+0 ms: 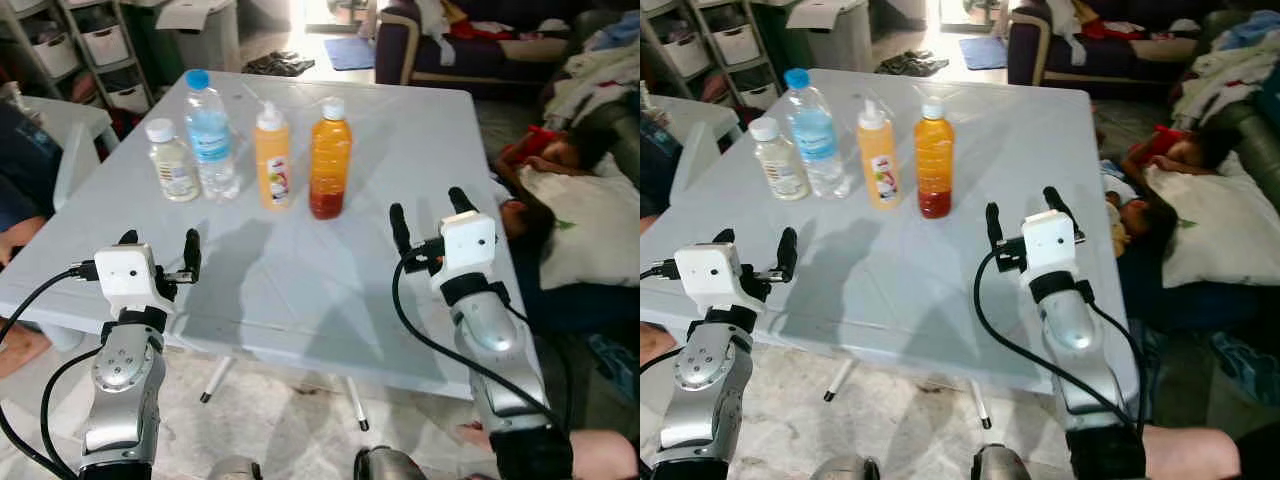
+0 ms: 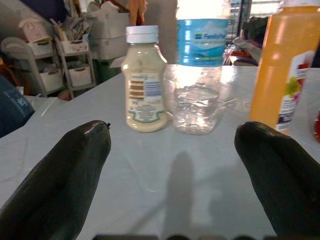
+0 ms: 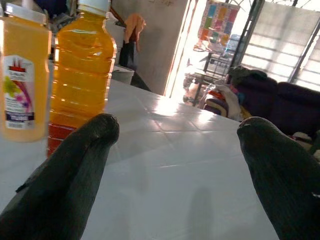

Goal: Restocking fridge

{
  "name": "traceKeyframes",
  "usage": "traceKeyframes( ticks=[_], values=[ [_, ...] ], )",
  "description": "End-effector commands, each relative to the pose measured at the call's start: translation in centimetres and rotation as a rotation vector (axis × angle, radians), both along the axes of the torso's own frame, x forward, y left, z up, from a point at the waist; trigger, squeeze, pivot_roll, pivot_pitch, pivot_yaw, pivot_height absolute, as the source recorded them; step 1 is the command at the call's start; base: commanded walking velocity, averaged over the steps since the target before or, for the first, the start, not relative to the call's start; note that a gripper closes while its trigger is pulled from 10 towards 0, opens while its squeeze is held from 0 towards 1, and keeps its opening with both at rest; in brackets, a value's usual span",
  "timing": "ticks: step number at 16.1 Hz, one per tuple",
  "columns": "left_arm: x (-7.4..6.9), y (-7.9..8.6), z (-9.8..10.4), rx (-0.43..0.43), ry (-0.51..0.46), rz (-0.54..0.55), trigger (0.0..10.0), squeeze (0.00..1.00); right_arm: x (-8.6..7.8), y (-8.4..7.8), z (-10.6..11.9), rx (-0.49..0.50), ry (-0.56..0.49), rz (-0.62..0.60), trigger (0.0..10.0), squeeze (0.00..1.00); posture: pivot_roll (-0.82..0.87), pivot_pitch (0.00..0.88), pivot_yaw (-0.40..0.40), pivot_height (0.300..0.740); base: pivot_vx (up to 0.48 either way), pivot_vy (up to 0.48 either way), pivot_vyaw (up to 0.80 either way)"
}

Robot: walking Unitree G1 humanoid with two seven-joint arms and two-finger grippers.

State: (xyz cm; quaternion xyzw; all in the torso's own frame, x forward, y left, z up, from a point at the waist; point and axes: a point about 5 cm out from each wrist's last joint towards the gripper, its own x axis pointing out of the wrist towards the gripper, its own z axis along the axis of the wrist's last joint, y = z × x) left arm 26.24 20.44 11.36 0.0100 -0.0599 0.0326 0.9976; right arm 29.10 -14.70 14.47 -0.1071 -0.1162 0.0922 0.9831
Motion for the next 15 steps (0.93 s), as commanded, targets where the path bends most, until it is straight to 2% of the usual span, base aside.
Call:
traceKeyframes(
  ticks=[1,7,10,11,12,13,15],
  values=[
    [0.0,0.2,0.3,0.014,-0.007,0.001,10.0,0.0,0.5,0.2,1.0,-0.007,-0.043,0.014,10.0,0.0,-0.03,0.084,0.012,0.74,0.0,0.0,0.0],
    [0.1,0.3,0.5,0.032,-0.005,-0.003,10.0,0.0,3.3,0.9,6.6,-0.002,-0.177,0.101,10.0,0.0,-0.02,0.097,0.022,0.74,0.0,0.0,0.0],
    [-0.1,0.2,0.4,0.042,0.002,-0.007,10.0,0.0,4.6,2.4,7.8,0.026,-0.157,0.215,10.0,0.0,-0.01,0.115,0.025,0.74,0.0,0.0,0.0],
    [-0.1,0.1,0.6,0.044,0.0,-0.012,10.0,0.0,5.3,2.8,8.2,-0.003,-0.155,0.247,10.0,0.0,0.01,0.125,0.024,0.74,0.0,0.0,0.0],
    [-0.3,0.0,0.6,0.055,0.003,-0.017,10.0,0.0,6.4,3.2,8.5,0.017,-0.112,0.279,10.0,0.0,0.02,0.132,0.025,0.74,0.0,0.0,0.0],
    [-0.3,0.1,0.7,0.058,0.003,-0.017,10.0,0.0,6.7,3.4,8.6,0.03,-0.099,0.29,10.0,0.0,0.02,0.138,0.027,0.74,0.0,0.0,0.0],
    [-0.9,0.4,0.7,0.071,0.014,-0.017,10.0,0.0,7.6,4.7,9.2,0.01,-0.076,0.363,10.0,0.0,0.05,0.158,0.035,0.74,0.0,0.0,0.0]
  ],
)
